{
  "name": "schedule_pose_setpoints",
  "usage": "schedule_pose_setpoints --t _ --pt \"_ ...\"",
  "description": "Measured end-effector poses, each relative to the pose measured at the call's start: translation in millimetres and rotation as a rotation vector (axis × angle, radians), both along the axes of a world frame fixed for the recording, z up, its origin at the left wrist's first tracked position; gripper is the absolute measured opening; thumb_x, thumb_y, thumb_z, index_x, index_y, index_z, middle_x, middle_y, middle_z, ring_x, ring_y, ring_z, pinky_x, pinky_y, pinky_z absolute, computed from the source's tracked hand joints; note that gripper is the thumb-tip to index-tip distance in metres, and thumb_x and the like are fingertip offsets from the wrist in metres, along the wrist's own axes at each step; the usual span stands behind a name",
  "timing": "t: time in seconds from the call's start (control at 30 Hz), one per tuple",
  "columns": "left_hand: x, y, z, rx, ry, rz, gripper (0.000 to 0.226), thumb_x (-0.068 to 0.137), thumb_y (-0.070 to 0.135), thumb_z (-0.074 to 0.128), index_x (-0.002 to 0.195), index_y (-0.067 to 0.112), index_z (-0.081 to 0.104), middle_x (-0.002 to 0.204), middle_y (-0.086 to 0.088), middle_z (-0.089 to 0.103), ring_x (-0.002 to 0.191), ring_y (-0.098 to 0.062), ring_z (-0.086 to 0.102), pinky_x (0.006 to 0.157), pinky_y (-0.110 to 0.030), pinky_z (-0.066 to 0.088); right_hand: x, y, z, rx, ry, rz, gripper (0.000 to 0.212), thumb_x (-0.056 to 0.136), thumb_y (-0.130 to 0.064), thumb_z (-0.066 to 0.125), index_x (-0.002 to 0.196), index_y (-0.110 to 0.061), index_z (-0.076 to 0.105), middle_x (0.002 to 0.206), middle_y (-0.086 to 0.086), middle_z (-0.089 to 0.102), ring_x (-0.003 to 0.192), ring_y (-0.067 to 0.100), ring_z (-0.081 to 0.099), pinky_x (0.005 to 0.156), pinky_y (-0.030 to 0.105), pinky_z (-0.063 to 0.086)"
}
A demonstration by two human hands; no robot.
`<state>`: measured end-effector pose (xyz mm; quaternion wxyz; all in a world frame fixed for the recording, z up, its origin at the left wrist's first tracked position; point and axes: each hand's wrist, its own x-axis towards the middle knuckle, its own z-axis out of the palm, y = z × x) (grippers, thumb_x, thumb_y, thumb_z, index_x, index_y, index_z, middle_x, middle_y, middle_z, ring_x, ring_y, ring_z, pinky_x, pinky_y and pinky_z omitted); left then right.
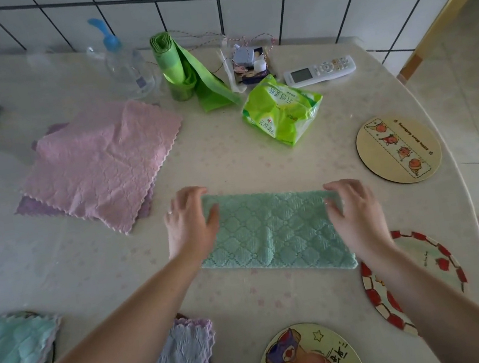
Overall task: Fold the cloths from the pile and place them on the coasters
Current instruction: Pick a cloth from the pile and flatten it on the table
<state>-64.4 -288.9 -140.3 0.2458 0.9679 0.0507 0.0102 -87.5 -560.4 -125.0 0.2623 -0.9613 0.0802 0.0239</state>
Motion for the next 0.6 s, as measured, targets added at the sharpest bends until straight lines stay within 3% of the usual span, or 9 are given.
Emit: schedule_pose_setpoints --t 0.07,0.17,0.23,0.3,0.4,0.6 --pt "-15 -18 -6 0.034 -0.019 -0.24 0.037 0.089 0.025 0.052 0.124 0.016 0.053 0.132 -0.003 0.05 0.126 -0.023 0.042 0.102 -0.047 0.036 -6 27 -2 -0.054 0.04 0.173 0.044 0.091 -0.026 0.048 0.135 -0.021 0.043 0.145 0.001 0.037 0.134 0.02 0.031 0.113 0.042 0.026" --pt "-35 -44 -24 0.129 0.045 -0.489 0.047 0.09 0.033 0.036 0.134 0.017 0.047 0.143 0.0 0.044 0.138 -0.021 0.03 0.115 -0.047 0.02 -14 62 -18 -0.142 0.136 0.363 0.061 0.092 -0.025 0.047 0.146 -0.027 0.019 0.157 -0.002 0.006 0.145 0.019 0.0 0.117 0.042 -0.001" --pt "-44 -49 -32 0.193 0.037 -0.528 0.05 0.093 0.036 0.029 0.135 0.016 0.045 0.143 0.0 0.044 0.138 -0.02 0.03 0.114 -0.047 0.022 -21 71 -32 -0.181 0.149 0.392 0.06 0.094 -0.027 0.044 0.147 -0.026 0.017 0.158 0.003 0.002 0.145 0.02 -0.004 0.117 0.047 -0.001" --pt "-48 -43 -39 0.271 0.023 -0.555 0.049 0.094 0.038 0.029 0.137 0.017 0.044 0.145 -0.001 0.042 0.139 -0.02 0.029 0.112 -0.049 0.025 -29 69 -42 -0.23 0.098 0.392 0.053 0.094 -0.036 0.039 0.144 -0.023 0.027 0.156 0.007 0.016 0.144 0.022 0.009 0.116 0.051 0.009" --pt "-47 -25 -46 0.391 0.017 -0.608 0.055 0.095 0.049 0.026 0.142 0.02 0.033 0.152 -0.003 0.029 0.142 -0.02 0.019 0.116 -0.046 0.012 -36 53 -51 -0.368 0.083 0.389 0.058 0.091 -0.052 0.028 0.141 -0.023 0.033 0.152 0.009 0.028 0.141 0.024 0.022 0.113 0.049 0.009" --pt "-47 12 -43 0.434 0.082 -0.534 0.067 0.092 0.062 0.012 0.146 0.022 0.014 0.155 -0.003 0.017 0.143 -0.022 0.013 0.113 -0.046 0.008 -47 24 -48 -0.44 0.132 0.345 0.064 0.091 -0.059 0.015 0.146 -0.026 0.015 0.156 0.005 0.012 0.144 0.019 0.005 0.113 0.049 -0.001"
